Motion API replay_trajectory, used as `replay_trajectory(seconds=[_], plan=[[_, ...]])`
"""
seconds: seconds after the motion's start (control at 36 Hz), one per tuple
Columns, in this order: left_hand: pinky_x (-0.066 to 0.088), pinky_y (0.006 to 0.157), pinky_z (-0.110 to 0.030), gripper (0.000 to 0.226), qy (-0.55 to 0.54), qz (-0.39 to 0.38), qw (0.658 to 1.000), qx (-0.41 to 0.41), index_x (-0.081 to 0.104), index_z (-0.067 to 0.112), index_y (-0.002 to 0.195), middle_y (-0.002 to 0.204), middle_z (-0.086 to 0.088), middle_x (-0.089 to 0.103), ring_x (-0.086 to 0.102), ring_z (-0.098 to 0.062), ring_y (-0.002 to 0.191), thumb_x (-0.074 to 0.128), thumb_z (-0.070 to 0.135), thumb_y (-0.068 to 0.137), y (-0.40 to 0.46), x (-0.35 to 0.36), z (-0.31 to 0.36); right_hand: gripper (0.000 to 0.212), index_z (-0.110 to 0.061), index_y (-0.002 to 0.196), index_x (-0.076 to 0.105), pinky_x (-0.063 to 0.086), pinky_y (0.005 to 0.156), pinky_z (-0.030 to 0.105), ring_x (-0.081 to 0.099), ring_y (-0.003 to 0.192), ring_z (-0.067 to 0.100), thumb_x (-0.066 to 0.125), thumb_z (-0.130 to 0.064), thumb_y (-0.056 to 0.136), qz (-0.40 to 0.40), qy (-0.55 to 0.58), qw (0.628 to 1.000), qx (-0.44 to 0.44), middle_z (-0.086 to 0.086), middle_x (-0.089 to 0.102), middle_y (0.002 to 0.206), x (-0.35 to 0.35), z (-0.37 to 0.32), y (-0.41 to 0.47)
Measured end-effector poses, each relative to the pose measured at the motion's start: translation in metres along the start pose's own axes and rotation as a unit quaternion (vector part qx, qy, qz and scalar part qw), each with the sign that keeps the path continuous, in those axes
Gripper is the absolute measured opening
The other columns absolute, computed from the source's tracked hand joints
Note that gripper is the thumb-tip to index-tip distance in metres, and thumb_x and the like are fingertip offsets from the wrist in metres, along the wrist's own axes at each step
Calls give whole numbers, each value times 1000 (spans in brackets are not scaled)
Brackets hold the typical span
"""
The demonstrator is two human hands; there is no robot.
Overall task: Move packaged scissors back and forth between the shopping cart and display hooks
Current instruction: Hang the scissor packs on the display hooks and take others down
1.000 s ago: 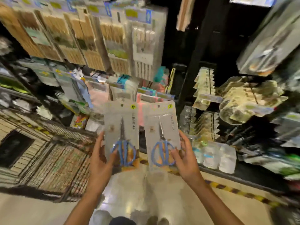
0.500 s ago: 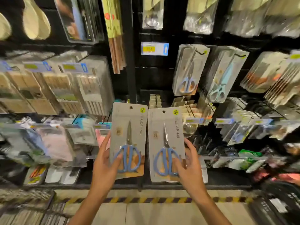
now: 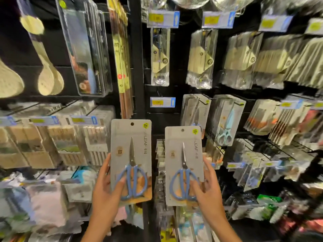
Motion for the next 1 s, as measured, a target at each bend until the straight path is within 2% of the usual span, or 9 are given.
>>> replay_trajectory(seconds=[0.06,0.14,0.25,0.42,0.53,0.58,0.72,0.94,1.0], plan=[[54,81,-10,69,5,4,1000,-1,42,57,138,114,41,63,62,18,101,65,12,92,4,2,6,76,-56,145,37,45,111,55,34,149,17,65,-7,96,-6,-2,1000,-1,-16,38,159,2,3,11],[52,77,-5,68,12,10,1000,4,41,46,142,100,53,60,60,24,94,63,4,93,10,12,14,76,-55,144,39,47,110,51,39,147,17,65,-3,95,-9,12,1000,-2,-10,44,155,5,5,26],[48,93,-25,72,21,36,999,10,39,45,147,102,54,58,61,23,96,64,5,93,20,23,16,76,-60,140,41,48,109,47,44,143,12,66,-4,94,-31,26,999,2,-10,49,152,9,11,46],[45,104,-34,72,23,58,998,23,38,46,149,104,56,55,57,26,98,63,6,94,30,40,17,76,-60,143,36,48,110,50,47,139,10,67,-10,94,-76,0,997,0,-10,45,153,10,28,75],[49,106,-49,75,26,88,995,36,43,65,138,133,20,63,63,-7,121,67,10,92,32,38,14,75,-55,144,38,53,104,36,55,130,3,66,-6,94,-97,16,995,1,-14,49,148,13,34,87],[50,106,-55,75,29,100,994,41,43,67,136,137,11,63,62,-14,124,68,10,92,34,36,11,74,-49,145,39,56,95,27,57,127,0,65,-3,94,-105,32,994,0,-15,53,144,17,33,93],[49,107,-52,73,26,92,994,50,42,59,142,121,35,64,63,-5,120,67,12,92,43,41,14,71,-31,151,37,55,77,13,66,106,-9,59,7,95,-112,50,992,-7,-11,56,140,25,28,105],[47,109,-45,75,18,92,995,46,40,58,145,126,35,62,62,1,119,65,9,93,57,31,6,72,-43,148,36,56,76,16,68,103,-4,60,1,97,-120,33,992,-26,-7,50,148,44,28,122],[48,106,-40,75,18,90,994,56,40,56,145,123,39,61,62,3,117,65,9,92,61,29,7,73,-46,148,38,57,79,17,64,114,-3,60,2,97,-112,31,992,-38,-6,46,152,49,27,126]])
Point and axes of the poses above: each hand's wrist, its own y-axis towards the middle knuckle, its own x-axis out of the palm, z = x × y, the point moved 10 cm from there along y, towards the middle knuckle
